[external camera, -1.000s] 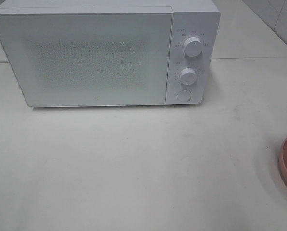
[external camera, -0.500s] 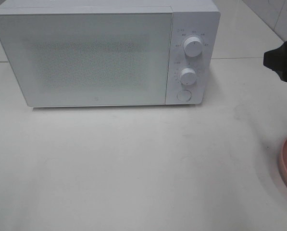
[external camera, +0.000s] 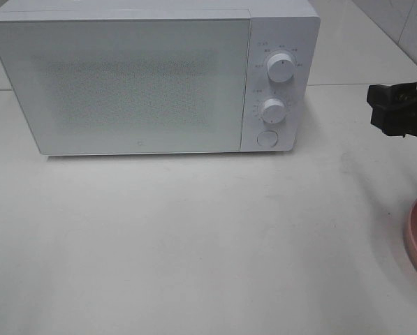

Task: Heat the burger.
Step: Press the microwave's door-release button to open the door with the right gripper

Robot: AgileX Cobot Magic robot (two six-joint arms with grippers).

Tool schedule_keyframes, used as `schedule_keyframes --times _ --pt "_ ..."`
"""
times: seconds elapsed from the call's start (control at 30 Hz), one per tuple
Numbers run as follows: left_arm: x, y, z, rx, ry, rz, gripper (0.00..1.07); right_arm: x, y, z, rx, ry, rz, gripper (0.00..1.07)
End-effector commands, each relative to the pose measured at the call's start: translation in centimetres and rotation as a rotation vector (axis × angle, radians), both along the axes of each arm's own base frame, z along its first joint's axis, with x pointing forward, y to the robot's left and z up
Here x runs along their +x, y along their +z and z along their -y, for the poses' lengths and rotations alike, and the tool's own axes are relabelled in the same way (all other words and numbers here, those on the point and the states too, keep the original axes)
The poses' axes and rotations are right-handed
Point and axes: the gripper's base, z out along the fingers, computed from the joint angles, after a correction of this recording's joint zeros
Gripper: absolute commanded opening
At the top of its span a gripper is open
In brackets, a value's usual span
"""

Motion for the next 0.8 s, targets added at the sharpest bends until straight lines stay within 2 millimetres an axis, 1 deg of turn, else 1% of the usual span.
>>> schedule_keyframes --times 0.03,0.1,0.17,0.2,0.27,0.3,0.37,0.6,0.67,0.8 --pt "-0.3 0.0 0.0 0.003 0.005 0.038 0.98 -0.2 -0.2 0.3 0.007 -0.052 0.083 0.76" --pt "-0.3 0.0 0.0 0.003 0.005 0.038 0.98 -0.2 -0.3 0.1 0.010 -0.057 0.088 0.76" --pt "-0.3 0.0 0.0 0.003 0.005 0.038 0.98 -0.3 -0.9 -1.2 -0.027 -0.020 0.092 0.76" --pt "-0.3 0.0 0.0 0.003 0.005 0.038 0.98 -0.3 -0.9 -1.2 -0.027 -0.020 0.092 0.76" --pt "-0.3 0.0 0.0 0.003 0.005 0.038 0.98 -0.3 -1.9 -2.8 -0.074 -0.001 0.093 0.76" --pt "-0.3 0.0 0.0 0.003 0.005 0.038 0.98 -0.3 -1.9 -2.8 -0.074 -0.001 0.093 0.76" --pt "-0.3 0.0 0.0 0.003 0.005 0.038 0.98 -0.4 -2.3 -3.9 -0.079 -0.005 0.110 0.76" --pt "-0.3 0.0 0.0 0.003 0.005 0.038 0.98 -0.2 -3.1 -5.1 -0.090 -0.016 0.162 0.76" --pt "-0.3 0.0 0.0 0.003 0.005 0.038 0.98 -0.3 -3.5 -5.9 -0.086 -0.006 0.198 0.76" --pt "-0.3 0.0 0.0 0.003 0.005 0.038 0.98 -0.4 -4.1 -6.4 -0.092 -0.031 0.206 0.76"
